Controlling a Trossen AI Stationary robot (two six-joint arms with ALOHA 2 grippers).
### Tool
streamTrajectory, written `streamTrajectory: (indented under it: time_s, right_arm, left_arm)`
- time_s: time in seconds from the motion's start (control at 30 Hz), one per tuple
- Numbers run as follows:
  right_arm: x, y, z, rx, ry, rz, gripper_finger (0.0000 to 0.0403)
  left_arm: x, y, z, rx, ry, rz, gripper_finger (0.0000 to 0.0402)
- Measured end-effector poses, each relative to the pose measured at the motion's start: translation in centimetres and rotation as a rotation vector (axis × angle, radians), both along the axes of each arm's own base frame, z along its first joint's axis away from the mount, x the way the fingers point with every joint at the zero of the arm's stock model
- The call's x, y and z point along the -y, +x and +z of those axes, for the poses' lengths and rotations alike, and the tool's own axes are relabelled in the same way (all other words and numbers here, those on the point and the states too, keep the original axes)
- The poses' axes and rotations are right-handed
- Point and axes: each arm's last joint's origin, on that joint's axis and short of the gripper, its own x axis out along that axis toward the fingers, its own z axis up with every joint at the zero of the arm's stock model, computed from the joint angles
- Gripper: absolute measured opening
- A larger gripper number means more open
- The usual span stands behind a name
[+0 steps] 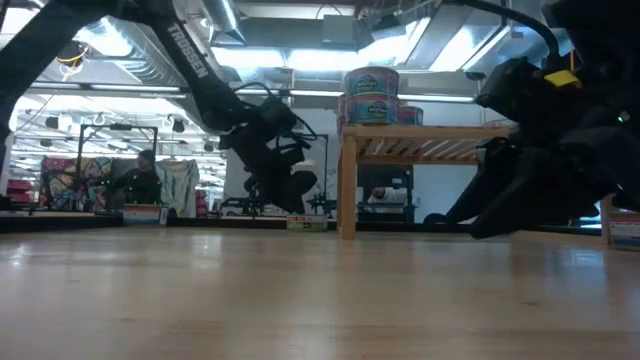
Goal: Stack canned seafood by type on shelf
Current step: Stack the green tuna can on top of the green tuna can on the shelf
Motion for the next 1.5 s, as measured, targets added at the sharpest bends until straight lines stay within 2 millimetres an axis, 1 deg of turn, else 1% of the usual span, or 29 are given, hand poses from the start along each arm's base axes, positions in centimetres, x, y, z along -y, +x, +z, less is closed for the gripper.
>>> streamTrajectory:
  time_s: [0.13,0.23,0.37,0.5,0.67,0.77,0.87,1.1,1.23,1.5]
  right_arm:
    - [0.0,0.0,0.1,0.009,0.000,-0.004,0.0275]
    - [0.0,0.0,0.1,0.008,0.000,-0.004,0.0275]
    - [0.0,0.0,0.1,0.008,-0.001,-0.004,0.0275]
    - [0.0,0.0,0.0,0.006,-0.001,-0.004,0.0275]
    - [0.0,0.0,0.0,0.000,0.004,0.004,0.0275]
    - [0.0,0.0,0.0,-0.002,0.007,0.007,0.0275]
    - [0.0,0.0,0.0,-0.003,0.009,0.010,0.0275]
    - [0.0,0.0,0.0,-0.003,0.009,0.010,0.0275]
    - [0.0,0.0,0.0,-0.003,0.009,0.010,0.0275]
    - [0.0,0.0,0.0,-0.003,0.009,0.010,0.0275]
  left_arm:
    - [-0.6,0.5,-0.1,-0.049,-0.014,-0.041,0.0162]
    - [-0.4,0.5,0.1,-0.088,-0.039,-0.052,0.0162]
    - [0.7,0.0,0.9,-0.144,-0.083,-0.065,0.0162]
    - [2.5,-0.6,2.2,-0.212,-0.157,-0.076,0.0162]
    - [5.8,-0.5,2.8,-0.314,-0.246,-0.118,0.0162]
    - [8.0,0.1,2.7,-0.356,-0.279,-0.142,0.0162]
    - [10.6,1.0,2.5,-0.383,-0.276,-0.196,0.0161]
    - [17.1,3.3,2.4,-0.372,-0.252,-0.368,0.0161]
    - [20.6,4.2,2.4,-0.352,-0.231,-0.472,0.0162]
    - [26.0,4.9,2.4,-0.304,-0.207,-0.624,0.0162]
